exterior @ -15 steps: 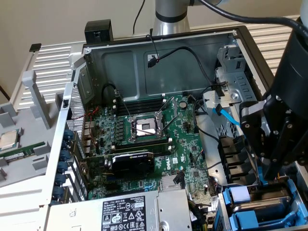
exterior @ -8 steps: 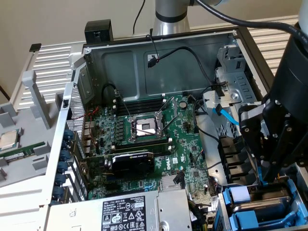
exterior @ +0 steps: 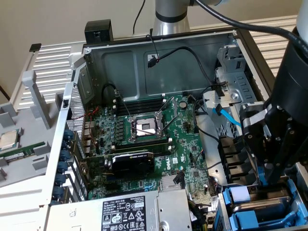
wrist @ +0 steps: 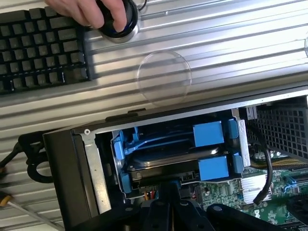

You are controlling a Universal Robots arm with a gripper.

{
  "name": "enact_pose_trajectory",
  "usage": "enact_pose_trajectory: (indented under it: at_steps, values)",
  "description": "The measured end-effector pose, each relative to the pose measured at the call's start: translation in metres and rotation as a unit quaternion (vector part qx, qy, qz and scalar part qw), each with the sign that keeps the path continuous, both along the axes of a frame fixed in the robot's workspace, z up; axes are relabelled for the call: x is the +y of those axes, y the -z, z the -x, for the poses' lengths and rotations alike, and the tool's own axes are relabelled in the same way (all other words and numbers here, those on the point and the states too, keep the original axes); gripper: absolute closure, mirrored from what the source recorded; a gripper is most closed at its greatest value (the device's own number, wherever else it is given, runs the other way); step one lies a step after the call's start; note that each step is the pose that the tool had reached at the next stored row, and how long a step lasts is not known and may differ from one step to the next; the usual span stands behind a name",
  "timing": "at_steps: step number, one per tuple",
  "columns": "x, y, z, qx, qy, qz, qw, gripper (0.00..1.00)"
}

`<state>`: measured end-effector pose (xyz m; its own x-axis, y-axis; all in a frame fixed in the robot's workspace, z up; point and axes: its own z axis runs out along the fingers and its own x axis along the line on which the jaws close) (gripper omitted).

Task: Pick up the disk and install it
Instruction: 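Insert the second disk wire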

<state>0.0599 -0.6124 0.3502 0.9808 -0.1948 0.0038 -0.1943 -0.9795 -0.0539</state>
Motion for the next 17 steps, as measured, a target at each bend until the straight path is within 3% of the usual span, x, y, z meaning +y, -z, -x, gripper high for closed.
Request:
enact_pose_trajectory:
  at_steps: [17]
  values:
    - [0.0003,0.008,0.0035,-0.0007,-0.004,-0.0013,1.0,0.89]
